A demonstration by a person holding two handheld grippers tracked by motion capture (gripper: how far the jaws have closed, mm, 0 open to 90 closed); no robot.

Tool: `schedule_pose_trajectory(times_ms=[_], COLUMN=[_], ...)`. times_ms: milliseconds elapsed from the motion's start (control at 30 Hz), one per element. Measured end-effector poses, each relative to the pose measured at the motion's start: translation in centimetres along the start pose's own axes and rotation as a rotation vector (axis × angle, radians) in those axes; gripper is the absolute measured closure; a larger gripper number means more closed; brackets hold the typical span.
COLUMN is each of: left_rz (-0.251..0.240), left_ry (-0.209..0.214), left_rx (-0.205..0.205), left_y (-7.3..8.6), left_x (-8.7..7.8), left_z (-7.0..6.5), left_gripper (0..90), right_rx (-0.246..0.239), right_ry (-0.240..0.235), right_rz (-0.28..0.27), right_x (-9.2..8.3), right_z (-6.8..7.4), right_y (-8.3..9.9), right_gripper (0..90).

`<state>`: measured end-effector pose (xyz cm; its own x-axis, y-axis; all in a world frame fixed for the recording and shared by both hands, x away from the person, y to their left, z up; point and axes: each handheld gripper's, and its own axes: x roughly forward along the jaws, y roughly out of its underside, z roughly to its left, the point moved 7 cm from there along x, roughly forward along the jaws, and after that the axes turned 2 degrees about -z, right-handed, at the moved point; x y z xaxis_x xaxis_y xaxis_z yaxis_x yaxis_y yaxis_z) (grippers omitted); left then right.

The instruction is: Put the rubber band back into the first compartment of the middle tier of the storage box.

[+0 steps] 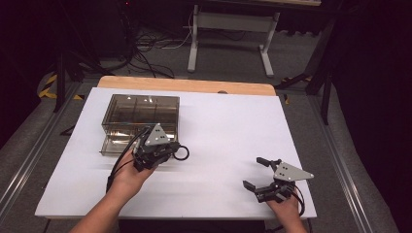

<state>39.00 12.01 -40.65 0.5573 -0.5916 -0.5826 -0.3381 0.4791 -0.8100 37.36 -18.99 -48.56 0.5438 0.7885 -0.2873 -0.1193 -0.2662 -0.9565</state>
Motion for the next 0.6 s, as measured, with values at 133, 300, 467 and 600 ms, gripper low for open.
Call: schedule_pose_trajectory(times_ms=[133, 300, 467, 600], left_rz=[0.004, 0.003, 0.009, 0.005], left_ry=[-0.023, -0.044, -0.075, -0.093], left_rx=[-0.012, -0.042, -0.069, -0.095], left_y=[0.6, 1.6, 2.7, 3.3], left_x=[-0.8, -1.9, -2.9, -3.5], left_z=[0.8, 2.0, 3.0, 3.9], left_gripper=[86.8, 86.8, 86.8, 86.8], right_rx=[0.000, -0.001, -0.005, -0.004], right_ry=[0.000, -0.001, -0.001, -0.002], right_rz=[0.002, 0.003, 0.002, 0.003], right_x=[0.0, 0.0, 0.0, 0.0], right_z=[0.0, 0.0, 0.0, 0.1], right_y=[0.0, 0.0, 0.0, 0.0], right_gripper=[5.0, 5.0, 5.0, 5.0])
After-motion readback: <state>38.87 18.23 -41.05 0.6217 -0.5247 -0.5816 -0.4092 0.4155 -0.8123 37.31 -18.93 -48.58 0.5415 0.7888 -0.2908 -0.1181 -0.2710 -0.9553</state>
